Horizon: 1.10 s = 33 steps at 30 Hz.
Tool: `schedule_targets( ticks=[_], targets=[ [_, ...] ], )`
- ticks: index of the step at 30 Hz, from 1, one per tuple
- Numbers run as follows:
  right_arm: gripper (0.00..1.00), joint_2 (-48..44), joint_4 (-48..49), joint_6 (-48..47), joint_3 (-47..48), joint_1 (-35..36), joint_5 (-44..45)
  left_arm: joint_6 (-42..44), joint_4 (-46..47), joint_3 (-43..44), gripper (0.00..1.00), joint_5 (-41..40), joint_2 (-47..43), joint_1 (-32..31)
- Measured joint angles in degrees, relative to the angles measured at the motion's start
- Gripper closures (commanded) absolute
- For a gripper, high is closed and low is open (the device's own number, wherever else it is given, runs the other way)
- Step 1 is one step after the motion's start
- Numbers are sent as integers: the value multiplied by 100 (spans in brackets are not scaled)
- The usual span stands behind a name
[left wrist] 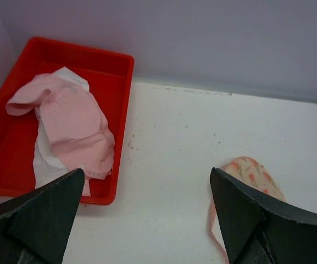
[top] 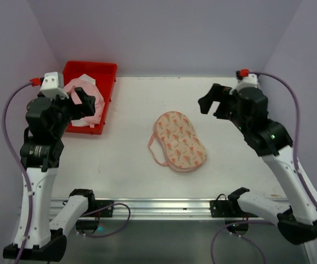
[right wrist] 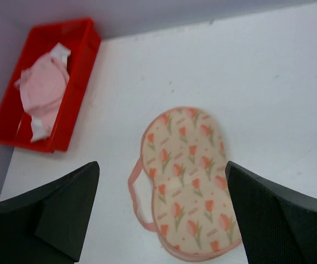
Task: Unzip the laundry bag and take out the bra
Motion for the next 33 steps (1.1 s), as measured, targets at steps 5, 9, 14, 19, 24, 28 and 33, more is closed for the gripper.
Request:
schedule_targets(
  ticks=[5,9,14,19,24,28,33],
  targets=[
    [1,-1891,-52,-195,-455,-59,1128,-2,-562,262,0,-393,-1191,0],
    [1,-3110,-85,-365,-868,-61,1672,-57,-981,289,0,-905,-2087,-72],
    [1,-4406,-127,-669,-1523,-59,1930,-304,-1314,-57,0,-1495,-2933,-269],
    [1,-5219,-122,-820,-1926,-59,1928,-431,-1561,-461,0,-1773,-3217,-503],
    [1,-5576,-136,-861,-2312,-59,1917,-570,-1652,-929,0,-1832,-3287,-570],
    [1,-5600,-179,-903,-2455,-59,1902,-656,-1709,-1152,0,-1851,-3373,-573],
    [1,-5600,-184,-944,-2463,-59,1897,-704,-1718,-1239,0,-1893,-3432,-586]
  ],
)
